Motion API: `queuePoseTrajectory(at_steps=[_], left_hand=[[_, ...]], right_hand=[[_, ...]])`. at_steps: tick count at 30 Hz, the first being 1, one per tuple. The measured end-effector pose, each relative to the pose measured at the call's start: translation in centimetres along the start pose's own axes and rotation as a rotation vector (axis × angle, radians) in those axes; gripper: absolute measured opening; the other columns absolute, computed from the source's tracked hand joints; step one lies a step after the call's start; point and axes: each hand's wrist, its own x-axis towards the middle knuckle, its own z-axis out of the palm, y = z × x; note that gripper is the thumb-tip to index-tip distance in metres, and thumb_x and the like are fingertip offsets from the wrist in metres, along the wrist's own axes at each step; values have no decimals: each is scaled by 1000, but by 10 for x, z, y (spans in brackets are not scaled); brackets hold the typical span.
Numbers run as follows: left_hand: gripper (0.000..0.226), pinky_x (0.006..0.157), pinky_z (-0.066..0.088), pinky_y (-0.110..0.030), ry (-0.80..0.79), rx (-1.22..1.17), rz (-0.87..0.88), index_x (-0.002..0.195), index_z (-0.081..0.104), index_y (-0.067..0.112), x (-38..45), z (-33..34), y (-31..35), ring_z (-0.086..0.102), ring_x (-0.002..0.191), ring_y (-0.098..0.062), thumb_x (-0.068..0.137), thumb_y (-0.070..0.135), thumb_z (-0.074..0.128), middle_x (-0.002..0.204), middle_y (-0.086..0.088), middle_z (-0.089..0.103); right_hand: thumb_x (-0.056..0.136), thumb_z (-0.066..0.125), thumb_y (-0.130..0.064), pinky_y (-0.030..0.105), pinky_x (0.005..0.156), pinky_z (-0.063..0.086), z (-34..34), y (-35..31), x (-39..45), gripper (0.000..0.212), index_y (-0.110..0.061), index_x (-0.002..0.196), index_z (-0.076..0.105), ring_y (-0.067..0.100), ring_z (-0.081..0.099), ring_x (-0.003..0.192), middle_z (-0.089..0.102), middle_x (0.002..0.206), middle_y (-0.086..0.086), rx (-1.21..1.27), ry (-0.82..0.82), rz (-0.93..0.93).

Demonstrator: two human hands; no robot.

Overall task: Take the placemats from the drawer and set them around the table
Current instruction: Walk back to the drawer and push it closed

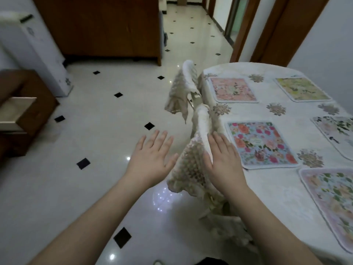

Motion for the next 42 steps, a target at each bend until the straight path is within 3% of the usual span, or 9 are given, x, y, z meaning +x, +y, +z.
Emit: queuePoseTrajectory(at_steps=[6, 10, 16, 22, 28, 31, 38, 42], left_hand=[[84, 122, -3, -40, 51, -1, -183, 158, -2, 30, -22, 2, -74, -7, 153, -15, 80, 59, -16, 167, 6, -2], [80, 121, 3, -41, 95, -39, -298, 158, 11, 28, -22, 4, -106, 5, 153, -18, 86, 59, -6, 167, 2, 10], [85, 121, -1, -39, 72, -7, -428, 158, 1, 30, 5, 5, -149, -5, 153, -16, 81, 62, -13, 167, 5, 0], [72, 121, -2, -38, 99, 19, -486, 159, 2, 32, 46, -11, -185, -6, 153, -15, 93, 61, 3, 167, 6, 0], [74, 119, -11, -37, 68, 58, -575, 159, 0, 31, 60, -9, -230, -9, 153, -15, 92, 63, 1, 167, 7, -4], [76, 118, -13, -37, 47, 52, -610, 159, -2, 31, 60, -4, -257, -10, 153, -15, 90, 64, -4, 167, 7, -6], [75, 121, -3, -40, 98, 32, -680, 159, 2, 29, 59, -1, -357, -2, 154, -18, 92, 63, 0, 167, 4, 4], [73, 118, -11, -39, 84, 76, -707, 158, -6, 30, 58, -8, -413, -9, 153, -18, 92, 62, -3, 167, 3, -3]], right_hand=[[95, 15, -47, 38, 118, 14, 23, -79, 33, 67, -16, 151, 34, 24, 27, 146, 34, 157, 5, 26, -24, -183], [95, 17, -47, 37, 117, 15, 34, -107, 63, 67, -14, 151, 34, 27, 28, 146, 35, 157, 7, 37, -47, -280], [96, 17, -47, 38, 119, 15, 54, -136, 121, 67, -15, 152, 31, 25, 26, 147, 33, 157, 6, 56, -63, -392], [95, 9, -51, 30, 118, 0, 67, -163, 179, 69, -22, 155, 22, 18, 15, 150, 23, 162, -1, 87, -90, -493], [97, 21, -46, 32, 115, 9, 85, -207, 229, 63, -17, 151, 36, 24, 30, 146, 37, 156, 4, 106, -96, -581], [95, 14, -49, 33, 117, 11, 101, -239, 244, 68, -19, 153, 30, 22, 23, 148, 30, 159, 2, 103, -148, -636], [97, 19, -48, 40, 116, 23, 140, -337, 285, 64, -17, 150, 38, 24, 31, 145, 37, 156, 4, 51, -129, -714], [97, 18, -47, 41, 117, 24, 155, -392, 305, 65, -16, 150, 37, 24, 30, 146, 36, 156, 4, 29, -142, -745]])
